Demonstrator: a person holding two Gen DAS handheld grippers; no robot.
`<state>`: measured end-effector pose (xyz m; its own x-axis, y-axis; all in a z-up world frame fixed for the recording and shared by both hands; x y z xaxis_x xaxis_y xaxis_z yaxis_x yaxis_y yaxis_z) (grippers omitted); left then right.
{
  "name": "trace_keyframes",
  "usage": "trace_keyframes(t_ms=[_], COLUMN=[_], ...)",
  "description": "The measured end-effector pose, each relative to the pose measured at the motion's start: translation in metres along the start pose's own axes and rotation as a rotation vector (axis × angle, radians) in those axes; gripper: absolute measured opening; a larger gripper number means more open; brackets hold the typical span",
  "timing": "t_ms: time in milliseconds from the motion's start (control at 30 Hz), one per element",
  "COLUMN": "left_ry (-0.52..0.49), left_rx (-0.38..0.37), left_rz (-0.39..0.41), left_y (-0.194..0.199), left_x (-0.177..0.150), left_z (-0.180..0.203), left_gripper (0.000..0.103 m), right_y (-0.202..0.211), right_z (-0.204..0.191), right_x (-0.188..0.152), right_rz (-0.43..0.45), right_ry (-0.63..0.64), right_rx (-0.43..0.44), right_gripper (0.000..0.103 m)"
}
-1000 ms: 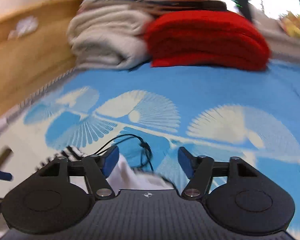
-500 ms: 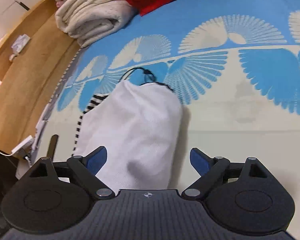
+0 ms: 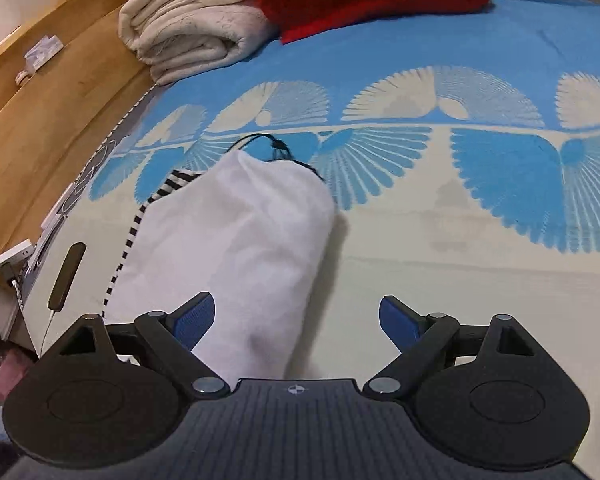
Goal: Fold small clothes
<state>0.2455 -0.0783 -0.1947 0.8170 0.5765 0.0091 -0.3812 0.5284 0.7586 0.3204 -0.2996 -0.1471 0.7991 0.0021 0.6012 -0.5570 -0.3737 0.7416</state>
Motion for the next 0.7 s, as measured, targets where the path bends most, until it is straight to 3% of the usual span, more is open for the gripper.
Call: trace_keyframes(t_ms=[33, 67, 100, 133, 233, 367, 433, 500, 533, 567, 633, 700], left_ry=[0.073, 0.133, 0.183, 0.176, 0.046, 0.074, 0.088, 0.104, 0.106, 0.127, 0.184, 0.23], left_rx=[-0.001, -0.061, -0.09, -0.096, -0.068, 0.018, -0.008, -0.072, -0.084, -0.062, -0.079, -0.131], left_rz=[-0.011, -0.032, -0.035, -0.008, 0.063, 0.06, 0.067, 0.091, 0.115, 0.154, 0.202, 0.156], left_y=[-0.01, -0.016, -0.019, -0.015, 0.0, -0.002, 0.003, 0.015, 0.024, 0.033, 0.042, 0.035], left_x=[0.002, 0.002, 0.0, -0.003, -0.016, -0.021, -0.022, -0.021, -0.018, -0.014, -0.004, 0.008], left_z=[-0.008, -0.011, -0.015, -0.017, -0.018, -0.053, -0.061, -0.06, -0.058, -0.061, -0.062, -0.065], left_gripper=[0.064, 0.039, 0.036, 0.026, 0.008, 0.005, 0.01, 0.043, 0.077, 0.101, 0.103, 0.103], right_y=[0.001, 0.001, 0.002, 0.003, 0.001, -0.005, -0.008, -0.011, -0.014, -0.019, -0.037, -0.067], right_z=[0.004, 0.006, 0.008, 0.009, 0.011, 0.012, 0.008, 0.005, 0.004, 0.004, 0.009, 0.017], right_x=[-0.002, -0.004, -0.006, -0.007, -0.009, -0.006, 0.0, 0.014, 0.024, 0.033, 0.054, 0.071], right_rz=[0.002, 0.003, 0.004, 0.002, 0.001, 0.001, 0.008, 0.038, 0.052, 0.057, 0.045, -0.003], right_ry=[-0.008, -0.01, -0.006, 0.002, 0.017, 0.017, 0.026, 0.024, 0.021, 0.02, 0.01, -0.017], right_rx=[-0.004, -0.007, -0.004, 0.001, 0.015, 0.04, 0.065, 0.102, 0.128, 0.148, 0.172, 0.155], right_gripper=[0.09, 0.09, 0.089, 0.088, 0.087, 0.087, 0.087, 0.088, 0.091, 0.093, 0.096, 0.096])
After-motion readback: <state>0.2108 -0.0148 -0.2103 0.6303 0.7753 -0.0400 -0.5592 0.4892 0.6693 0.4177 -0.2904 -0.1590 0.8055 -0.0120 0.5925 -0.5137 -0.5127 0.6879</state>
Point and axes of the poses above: each gripper's, at about its wrist camera, not at the fingertips, and y roughly against the way its jaws point, z to its right, x to its top, the point moved 10 cm from there along -y, roughly the way its jaws point, and after that the axes turned 13 degrees about y, right-handed, at the moved point
